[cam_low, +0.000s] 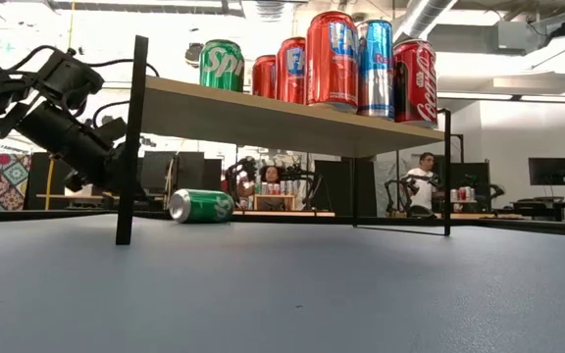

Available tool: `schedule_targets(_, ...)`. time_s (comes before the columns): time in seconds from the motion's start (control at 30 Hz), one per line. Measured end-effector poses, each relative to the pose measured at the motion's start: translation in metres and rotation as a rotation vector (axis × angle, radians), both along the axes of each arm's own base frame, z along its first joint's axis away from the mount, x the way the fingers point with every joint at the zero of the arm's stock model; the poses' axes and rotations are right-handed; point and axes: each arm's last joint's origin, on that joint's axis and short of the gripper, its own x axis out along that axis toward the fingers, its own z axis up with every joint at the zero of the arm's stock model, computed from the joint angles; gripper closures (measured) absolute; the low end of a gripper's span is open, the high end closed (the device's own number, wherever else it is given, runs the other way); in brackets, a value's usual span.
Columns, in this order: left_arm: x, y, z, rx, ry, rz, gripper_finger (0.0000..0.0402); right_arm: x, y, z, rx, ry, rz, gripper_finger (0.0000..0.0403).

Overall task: Place canned beverage on shelf
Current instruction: Put the top green soda can on the shelf aligned with the other green soda can

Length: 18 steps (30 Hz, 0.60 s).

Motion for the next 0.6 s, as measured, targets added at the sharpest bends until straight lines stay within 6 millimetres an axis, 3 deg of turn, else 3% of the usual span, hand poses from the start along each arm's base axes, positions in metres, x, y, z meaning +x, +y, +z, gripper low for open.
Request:
schedule_targets(0.13, 0.0, -0.002, 0.005, -0.038, -0.093, 0.022, 0.0399, -0.004, -0.002, 0.002, -0.032, 0.009, -0.036, 0.0055)
schedule_targets(0.3, 0.007, 0.001, 0.036, -0.015, -0.129, -0.001, 0.0388, -0.015, -0.004, 0.006, -0.019, 0.041, -0.063, 0.0055)
schedule_targets(0.4, 0.01, 0.002, 0.062, 0.004, -0.049, -0.002, 0.0366, -0.023, -0.004, 0.012, -0.009, 0.033, -0.073, 0.0055)
schedule_targets(0.6, 0.008, 0.006, 0.135, 0.13, 0.13, 0.155, 0.0296, -0.027, -0.004, 0.014, -0.012, 0.042, -0.077, 0.0055)
